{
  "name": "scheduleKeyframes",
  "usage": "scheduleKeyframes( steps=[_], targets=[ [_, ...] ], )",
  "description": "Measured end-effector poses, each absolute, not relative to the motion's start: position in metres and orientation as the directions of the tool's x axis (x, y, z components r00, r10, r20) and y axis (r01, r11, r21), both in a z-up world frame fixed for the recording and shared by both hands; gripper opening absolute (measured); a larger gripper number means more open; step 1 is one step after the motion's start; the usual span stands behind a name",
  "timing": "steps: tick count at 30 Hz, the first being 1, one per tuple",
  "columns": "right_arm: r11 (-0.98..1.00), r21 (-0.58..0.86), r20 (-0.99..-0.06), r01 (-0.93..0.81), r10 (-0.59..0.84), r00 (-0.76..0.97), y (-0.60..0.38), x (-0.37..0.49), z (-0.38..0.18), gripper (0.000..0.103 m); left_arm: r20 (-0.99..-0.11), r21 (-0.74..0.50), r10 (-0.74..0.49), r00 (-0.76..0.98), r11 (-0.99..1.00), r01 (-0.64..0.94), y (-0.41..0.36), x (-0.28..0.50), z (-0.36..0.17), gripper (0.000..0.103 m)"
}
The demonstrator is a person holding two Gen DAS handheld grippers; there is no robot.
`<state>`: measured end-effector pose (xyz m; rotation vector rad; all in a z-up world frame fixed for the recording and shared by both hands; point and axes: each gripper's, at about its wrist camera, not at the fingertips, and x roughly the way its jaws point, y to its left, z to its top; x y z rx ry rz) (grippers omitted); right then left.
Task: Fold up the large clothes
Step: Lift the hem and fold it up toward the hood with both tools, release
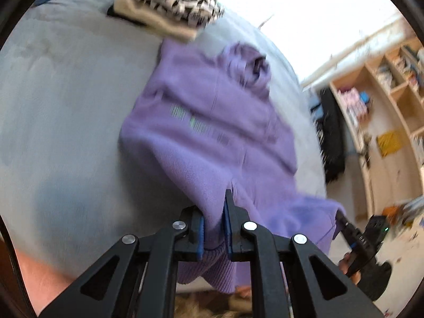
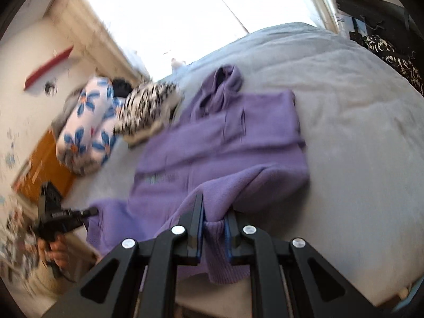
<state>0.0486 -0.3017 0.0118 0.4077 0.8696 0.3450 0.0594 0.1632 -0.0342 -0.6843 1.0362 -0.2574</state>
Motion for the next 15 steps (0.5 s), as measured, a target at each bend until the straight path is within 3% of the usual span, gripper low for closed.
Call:
scheduleKeyframes(
  steps=[4, 7, 10, 11, 13, 15],
  targets=[
    [0.840, 0.539, -0.628, -0.061, 0.450, 0.635, -0.309, 0.106, 0.026, 0.012, -0.664, -0.648, -0.488, 0.566, 0.753, -0.111, 0.179, 0.112, -0.010, 0.010],
    [0.839, 0.543, -0.641, 0.023, 0.396, 0.657, -0.316, 0.156, 0.027, 0.018, -0.656, -0.645, -0.463, 0.596, 0.754, -0.125, 0.187, 0.165, -0.004, 0.019],
    [0.850, 0.517, -0.691, 0.102, 0.344, 0.636, -0.316, 0.200, 0.012, 0.028, -0.675, -0.641, -0.458, 0.578, 0.752, -0.153, 0.190, 0.208, -0.013, 0.050],
    [0.855, 0.507, -0.702, 0.110, 0.336, 0.628, -0.315, 0.209, 0.008, 0.037, -0.680, -0.637, -0.448, 0.580, 0.753, -0.165, 0.194, 0.221, -0.017, 0.066],
    [0.877, 0.468, -0.719, 0.108, 0.307, 0.623, -0.311, 0.225, -0.001, 0.046, -0.686, -0.623, -0.423, 0.592, 0.762, -0.177, 0.197, 0.236, -0.024, 0.071],
    [0.896, 0.431, -0.738, 0.105, 0.284, 0.612, -0.306, 0.235, -0.008, 0.046, -0.706, -0.612, -0.420, 0.571, 0.768, -0.191, 0.199, 0.253, -0.035, 0.071]
  ],
)
